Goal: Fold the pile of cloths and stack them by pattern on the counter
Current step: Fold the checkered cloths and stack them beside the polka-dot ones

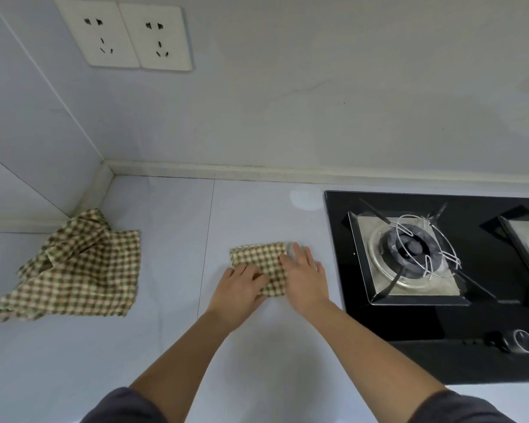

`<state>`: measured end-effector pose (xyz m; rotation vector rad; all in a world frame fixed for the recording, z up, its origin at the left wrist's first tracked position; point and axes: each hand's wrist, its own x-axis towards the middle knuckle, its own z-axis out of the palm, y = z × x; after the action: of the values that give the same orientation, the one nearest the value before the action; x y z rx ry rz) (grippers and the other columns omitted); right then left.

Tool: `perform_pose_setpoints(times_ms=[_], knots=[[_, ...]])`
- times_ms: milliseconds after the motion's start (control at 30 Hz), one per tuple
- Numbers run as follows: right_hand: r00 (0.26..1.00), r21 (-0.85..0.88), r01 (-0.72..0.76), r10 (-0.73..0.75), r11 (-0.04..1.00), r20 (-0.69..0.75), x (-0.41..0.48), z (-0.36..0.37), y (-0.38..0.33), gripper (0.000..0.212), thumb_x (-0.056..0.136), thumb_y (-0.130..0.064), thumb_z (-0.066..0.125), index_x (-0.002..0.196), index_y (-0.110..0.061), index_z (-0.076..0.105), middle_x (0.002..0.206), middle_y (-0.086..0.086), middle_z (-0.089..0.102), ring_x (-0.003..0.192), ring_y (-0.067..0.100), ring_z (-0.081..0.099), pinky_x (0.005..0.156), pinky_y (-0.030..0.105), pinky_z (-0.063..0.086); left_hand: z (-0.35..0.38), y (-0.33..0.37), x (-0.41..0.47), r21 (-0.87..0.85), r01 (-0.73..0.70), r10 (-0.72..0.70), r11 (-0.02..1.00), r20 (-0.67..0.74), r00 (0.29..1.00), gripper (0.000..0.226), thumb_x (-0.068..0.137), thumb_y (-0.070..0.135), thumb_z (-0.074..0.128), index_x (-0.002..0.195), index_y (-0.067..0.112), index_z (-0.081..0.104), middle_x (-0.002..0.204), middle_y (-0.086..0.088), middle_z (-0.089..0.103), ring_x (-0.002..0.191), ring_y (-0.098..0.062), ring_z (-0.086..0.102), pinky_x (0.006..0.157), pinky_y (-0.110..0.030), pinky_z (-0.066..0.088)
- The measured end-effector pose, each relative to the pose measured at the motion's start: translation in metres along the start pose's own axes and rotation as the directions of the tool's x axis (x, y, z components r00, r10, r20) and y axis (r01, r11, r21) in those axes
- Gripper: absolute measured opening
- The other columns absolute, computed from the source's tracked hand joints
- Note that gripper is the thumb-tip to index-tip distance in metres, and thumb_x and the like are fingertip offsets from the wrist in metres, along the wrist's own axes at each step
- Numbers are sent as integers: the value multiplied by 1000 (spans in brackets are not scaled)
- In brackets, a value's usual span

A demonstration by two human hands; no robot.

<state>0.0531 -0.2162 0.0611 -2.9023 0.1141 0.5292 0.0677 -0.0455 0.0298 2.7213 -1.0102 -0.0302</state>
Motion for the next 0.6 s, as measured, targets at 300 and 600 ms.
perform_pose_setpoints(times_ms=[300,600], knots=[[991,69,70,-62,995,-116,-19,10,15,44,93,-15,54,135,-21,46,160,1,15,149,22,5,118,42,13,-14,-5,-8,-251,20,-48,968,-106,993,23,87,25,43,90,18,65,84,7,61,68,-10,53,62,-24,40],[963,635,233,-85,736,-255,-54,-33,49,9,79,-16,62,87,-14,60,94,-2,65,88,15,60,80,33,49,-66,58,-13,-773,235,-242,589,109,964,19,91,25,64,109,24,59,100,11,65,97,-4,60,80,-11,45]])
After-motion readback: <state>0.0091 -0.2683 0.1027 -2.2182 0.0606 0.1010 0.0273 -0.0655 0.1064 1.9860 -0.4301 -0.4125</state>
